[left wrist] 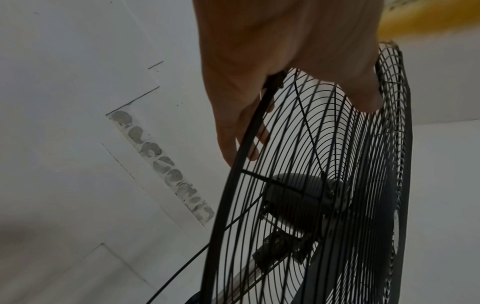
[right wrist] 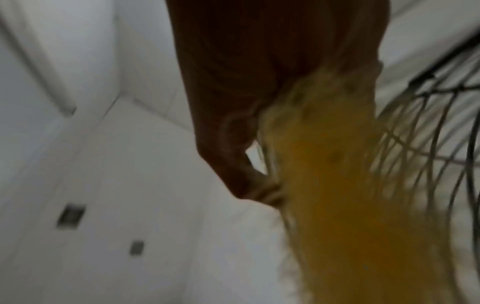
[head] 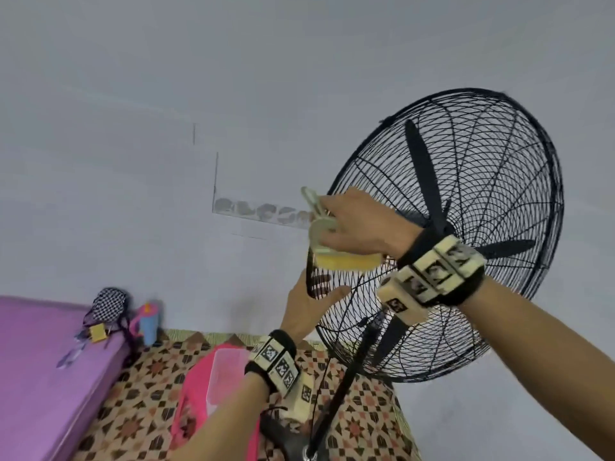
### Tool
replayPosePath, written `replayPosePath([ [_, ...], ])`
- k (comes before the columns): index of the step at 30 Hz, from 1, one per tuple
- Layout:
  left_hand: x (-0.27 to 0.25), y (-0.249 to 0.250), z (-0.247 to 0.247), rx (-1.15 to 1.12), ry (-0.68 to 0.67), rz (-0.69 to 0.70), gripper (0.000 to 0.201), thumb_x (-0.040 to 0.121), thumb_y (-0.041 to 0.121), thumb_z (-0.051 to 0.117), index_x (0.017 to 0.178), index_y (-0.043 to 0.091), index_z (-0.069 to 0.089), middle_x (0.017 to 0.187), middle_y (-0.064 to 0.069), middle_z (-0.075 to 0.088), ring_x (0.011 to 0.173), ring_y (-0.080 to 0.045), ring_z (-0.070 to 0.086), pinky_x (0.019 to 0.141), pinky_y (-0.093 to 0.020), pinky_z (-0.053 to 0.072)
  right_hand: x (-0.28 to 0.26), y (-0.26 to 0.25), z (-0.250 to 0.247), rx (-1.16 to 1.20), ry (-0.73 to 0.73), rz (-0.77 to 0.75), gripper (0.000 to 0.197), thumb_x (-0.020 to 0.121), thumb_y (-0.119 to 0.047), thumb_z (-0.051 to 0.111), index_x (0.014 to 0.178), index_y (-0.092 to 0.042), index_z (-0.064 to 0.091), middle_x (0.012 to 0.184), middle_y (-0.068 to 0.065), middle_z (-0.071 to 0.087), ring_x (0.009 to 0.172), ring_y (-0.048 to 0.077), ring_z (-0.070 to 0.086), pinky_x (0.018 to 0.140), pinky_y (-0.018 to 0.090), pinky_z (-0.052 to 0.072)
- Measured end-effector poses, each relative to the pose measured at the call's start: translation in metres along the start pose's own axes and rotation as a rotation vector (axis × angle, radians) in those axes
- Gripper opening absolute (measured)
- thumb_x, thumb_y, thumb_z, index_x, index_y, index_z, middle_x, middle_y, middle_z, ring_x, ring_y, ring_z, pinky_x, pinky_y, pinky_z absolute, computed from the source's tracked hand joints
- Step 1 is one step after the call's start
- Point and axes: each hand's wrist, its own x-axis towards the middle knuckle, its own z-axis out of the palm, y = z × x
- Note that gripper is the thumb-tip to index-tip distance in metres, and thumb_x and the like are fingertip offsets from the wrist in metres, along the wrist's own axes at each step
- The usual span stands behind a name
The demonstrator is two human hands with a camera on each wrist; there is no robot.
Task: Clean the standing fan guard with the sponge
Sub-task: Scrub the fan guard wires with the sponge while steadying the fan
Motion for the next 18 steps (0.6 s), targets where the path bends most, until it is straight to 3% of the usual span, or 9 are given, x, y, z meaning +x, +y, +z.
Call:
replayPosePath([
  [2,0.000,0.001,0.001,0.001,-0.003,0.004,0.090,0.074,0.074,0.081,0.148,0.039,0.045,0.138,0.016,0.063,0.124,-0.004,0.060,0.109,-0.040,0.047,-0.002,0.002,-0.006,0.113,0.013,0.015,0.022,0.095,-0.028,0.062,0.112,-0.014,0.067,0.085,0.005,0.072,0.062,0.018,0.065,0.068,0.040,0.062],
  [4,0.001,0.001,0.000,-0.004,0.001,-0.004,0.086,0.074,0.073,0.081,0.145,0.040,0.046,0.133,0.020,0.063,0.122,-0.001,0.059,0.108,-0.039,0.046,-0.003,-0.003,-0.002,0.217,0.057,-0.065,0.031,0.097,-0.028,0.063,0.127,-0.022,0.063,0.095,0.000,0.075,0.071,0.014,0.071,0.068,0.030,0.062],
  [6,0.002,-0.001,-0.002,0.008,0.002,-0.013,0.086,0.073,0.074,0.081,0.143,0.039,0.048,0.129,0.021,0.064,0.119,-0.001,0.061,0.109,-0.040,0.047,-0.003,-0.003,0.009,0.115,0.063,-0.149,0.035,0.100,-0.030,0.060,0.135,-0.026,0.058,0.088,0.000,0.074,0.064,0.013,0.067,0.064,0.030,0.060],
  [8,0.003,-0.002,-0.002,0.020,-0.002,-0.013,0.087,0.071,0.076,0.081,0.143,0.038,0.049,0.128,0.019,0.067,0.118,-0.001,0.062,0.109,-0.041,0.050,-0.006,0.003,0.008,-0.015,0.068,-0.122,0.031,0.098,-0.033,0.058,0.128,-0.025,0.059,0.077,-0.001,0.069,0.059,0.015,0.062,0.062,0.039,0.059],
  [12,0.004,-0.001,-0.002,0.015,0.000,-0.007,0.085,0.072,0.076,0.081,0.142,0.040,0.049,0.130,0.018,0.066,0.119,-0.001,0.062,0.109,-0.042,0.050,-0.011,0.012,-0.005,-0.021,0.108,-0.072,0.022,0.091,-0.032,0.061,0.106,-0.017,0.068,0.071,0.000,0.067,0.058,0.017,0.061,0.063,0.044,0.058],
  [16,0.004,-0.002,-0.002,0.003,-0.007,-0.014,0.092,0.069,0.078,0.082,0.145,0.038,0.048,0.132,0.017,0.066,0.121,-0.003,0.061,0.110,-0.040,0.048,-0.014,0.012,0.007,0.151,0.126,-0.160,0.036,0.100,-0.036,0.063,0.135,-0.027,0.060,0.091,-0.001,0.076,0.066,0.012,0.069,0.064,0.028,0.060],
  [18,0.005,-0.001,-0.003,0.006,-0.011,-0.020,0.092,0.068,0.078,0.082,0.143,0.038,0.050,0.131,0.017,0.067,0.120,-0.004,0.063,0.109,-0.041,0.050,-0.015,0.015,0.010,0.025,0.098,-0.175,0.036,0.101,-0.043,0.055,0.135,-0.030,0.058,0.082,-0.004,0.073,0.060,0.010,0.064,0.062,0.030,0.059],
])
